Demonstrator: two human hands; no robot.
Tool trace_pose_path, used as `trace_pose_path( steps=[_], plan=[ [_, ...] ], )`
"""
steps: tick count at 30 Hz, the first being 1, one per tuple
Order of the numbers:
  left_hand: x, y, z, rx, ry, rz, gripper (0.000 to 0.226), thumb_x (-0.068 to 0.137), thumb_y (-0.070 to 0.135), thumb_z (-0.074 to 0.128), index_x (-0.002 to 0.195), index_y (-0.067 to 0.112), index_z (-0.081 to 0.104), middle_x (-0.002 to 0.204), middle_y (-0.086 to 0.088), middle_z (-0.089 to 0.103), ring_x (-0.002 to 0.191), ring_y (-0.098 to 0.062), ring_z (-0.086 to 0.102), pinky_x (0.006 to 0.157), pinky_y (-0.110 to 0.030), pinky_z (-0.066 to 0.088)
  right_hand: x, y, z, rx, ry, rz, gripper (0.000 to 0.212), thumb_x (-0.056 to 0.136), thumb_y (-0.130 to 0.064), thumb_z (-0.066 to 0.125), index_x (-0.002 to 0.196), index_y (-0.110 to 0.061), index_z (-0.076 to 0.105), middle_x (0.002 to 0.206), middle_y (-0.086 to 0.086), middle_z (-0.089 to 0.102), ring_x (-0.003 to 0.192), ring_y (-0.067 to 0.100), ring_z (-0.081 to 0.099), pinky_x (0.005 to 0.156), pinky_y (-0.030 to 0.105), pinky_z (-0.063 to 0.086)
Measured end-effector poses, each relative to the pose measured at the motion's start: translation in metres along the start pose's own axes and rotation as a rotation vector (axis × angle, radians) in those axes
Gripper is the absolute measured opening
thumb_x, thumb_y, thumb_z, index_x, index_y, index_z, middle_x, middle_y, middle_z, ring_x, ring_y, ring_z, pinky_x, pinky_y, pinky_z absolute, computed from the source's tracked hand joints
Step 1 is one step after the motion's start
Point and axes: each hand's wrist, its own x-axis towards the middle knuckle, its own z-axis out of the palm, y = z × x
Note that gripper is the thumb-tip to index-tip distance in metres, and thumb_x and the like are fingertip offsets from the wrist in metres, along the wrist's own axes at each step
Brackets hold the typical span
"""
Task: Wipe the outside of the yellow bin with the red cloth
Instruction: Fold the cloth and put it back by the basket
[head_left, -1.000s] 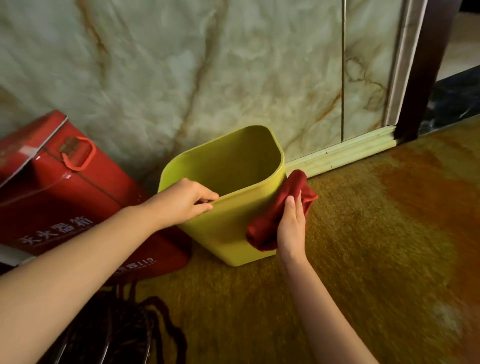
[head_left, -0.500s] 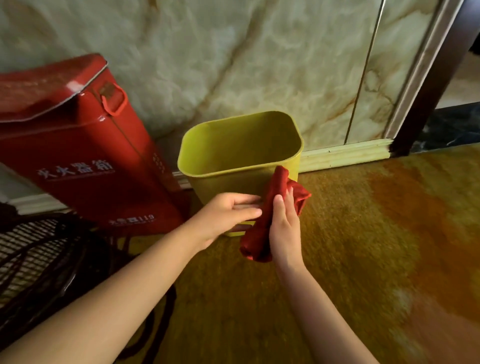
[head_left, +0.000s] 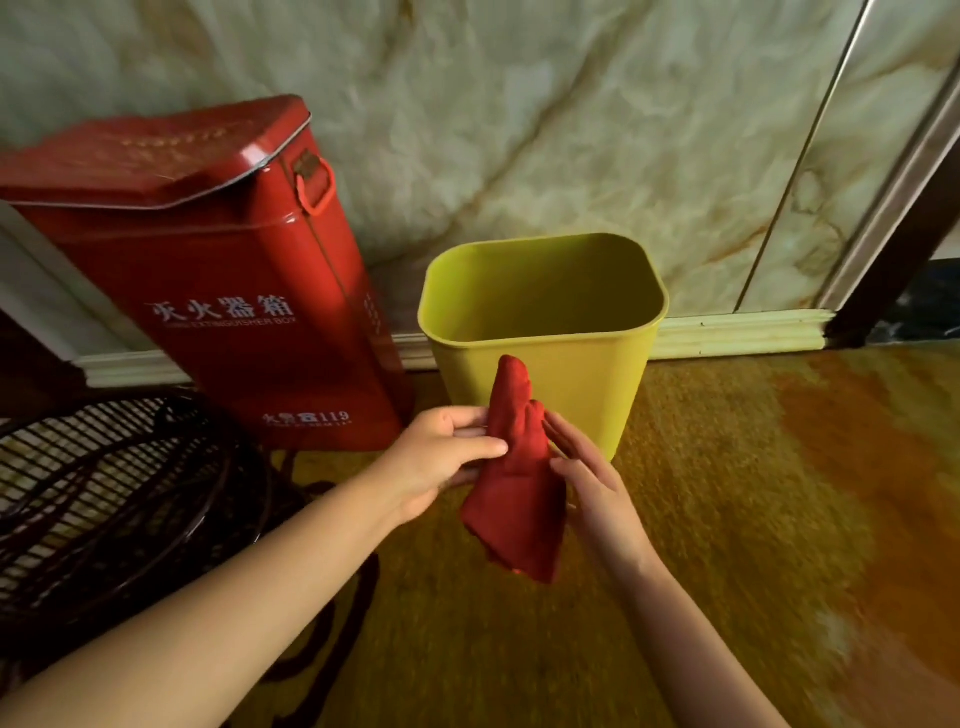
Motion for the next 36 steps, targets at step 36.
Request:
trace_pose_path(
  steps=[36],
  plan=[
    [-0.13, -0.053, -0.309, -0.224, 0.571, -0.06, 0.025, 0.075, -0.001, 0.063, 0.075, 0.023, 0.069, 0.066, 0.012, 0.074, 0.067, -0.004, 0.069, 0.052, -0.016, 0.051, 0.097, 0.004, 0.276, -0.46, -0.191, 0.045, 0.049, 0.068, 0.003, 0.071, 0.112, -0.019, 0.065, 0.113, 0.007, 0.067, 0.101, 0.023, 0.063, 0.095, 0.042, 0.051]
  ],
)
